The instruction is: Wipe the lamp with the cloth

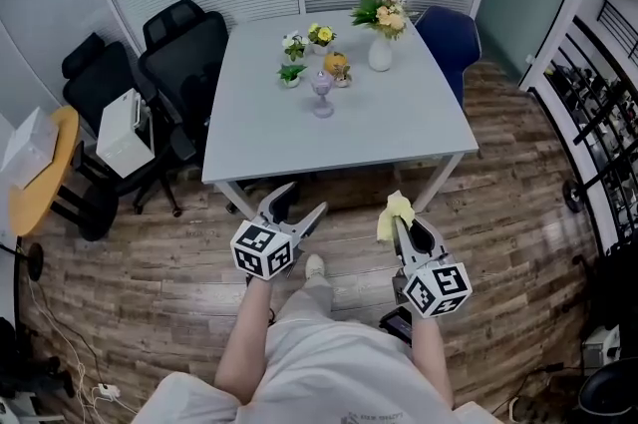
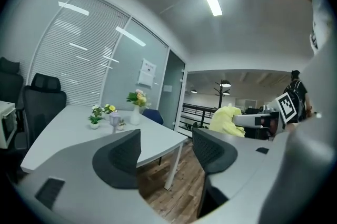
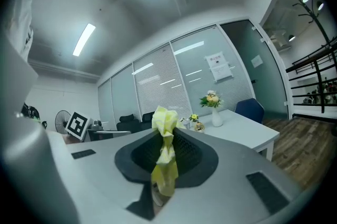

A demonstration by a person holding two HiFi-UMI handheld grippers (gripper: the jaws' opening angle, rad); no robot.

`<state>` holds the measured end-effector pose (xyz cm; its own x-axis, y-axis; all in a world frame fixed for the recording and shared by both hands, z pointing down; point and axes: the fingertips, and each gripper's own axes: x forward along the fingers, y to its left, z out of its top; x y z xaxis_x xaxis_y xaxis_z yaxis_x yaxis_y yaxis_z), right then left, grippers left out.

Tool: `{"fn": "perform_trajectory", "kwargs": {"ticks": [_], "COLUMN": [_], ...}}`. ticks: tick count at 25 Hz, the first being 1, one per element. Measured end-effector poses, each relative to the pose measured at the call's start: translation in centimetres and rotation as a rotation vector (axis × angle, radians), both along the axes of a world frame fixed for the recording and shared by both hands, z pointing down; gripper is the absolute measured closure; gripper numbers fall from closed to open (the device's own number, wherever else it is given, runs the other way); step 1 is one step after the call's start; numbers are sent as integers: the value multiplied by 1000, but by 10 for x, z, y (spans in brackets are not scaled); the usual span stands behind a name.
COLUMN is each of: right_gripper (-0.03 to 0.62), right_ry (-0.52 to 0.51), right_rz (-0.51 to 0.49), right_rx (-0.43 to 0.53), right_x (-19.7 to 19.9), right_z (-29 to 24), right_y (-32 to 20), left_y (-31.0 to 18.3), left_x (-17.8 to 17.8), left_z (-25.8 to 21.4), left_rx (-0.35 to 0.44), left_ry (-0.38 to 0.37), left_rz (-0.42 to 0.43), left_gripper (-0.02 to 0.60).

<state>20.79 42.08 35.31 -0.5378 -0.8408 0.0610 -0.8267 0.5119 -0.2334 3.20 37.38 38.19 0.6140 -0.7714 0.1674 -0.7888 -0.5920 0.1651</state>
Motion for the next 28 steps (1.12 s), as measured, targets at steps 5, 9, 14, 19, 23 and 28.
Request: {"fn": "perform_trajectory", "kwargs": {"ticks": [5,9,14,19,23,28], "right_gripper": [537,539,539,539,539,539], "right_ry": [6,11,36,74,73,76], "right_rz": [13,34,60,79,95,121], "right_rx": [-10,-29,-53,-95,-136,-172], "right_x": [-3,-9,-36,-75,-106,-136], "right_z": [2,8,20,32,43,54], "right_y": [-22,-53,-110,-170,-214,-257], "left_y": [-24,-54,-116,-185,-227,-276], "left_x": [-12,-24,-45,-69,-91,-119], "left_z": [9,20,35,49,63,76], "left_rx": [-19,-42,-60,-99,-133,-153], "left_ry": [-10,7,-20,-31,-42,-55], "left_rz": [2,17,63,128,173,206], "left_gripper": [291,290,290,290,290,290]}}
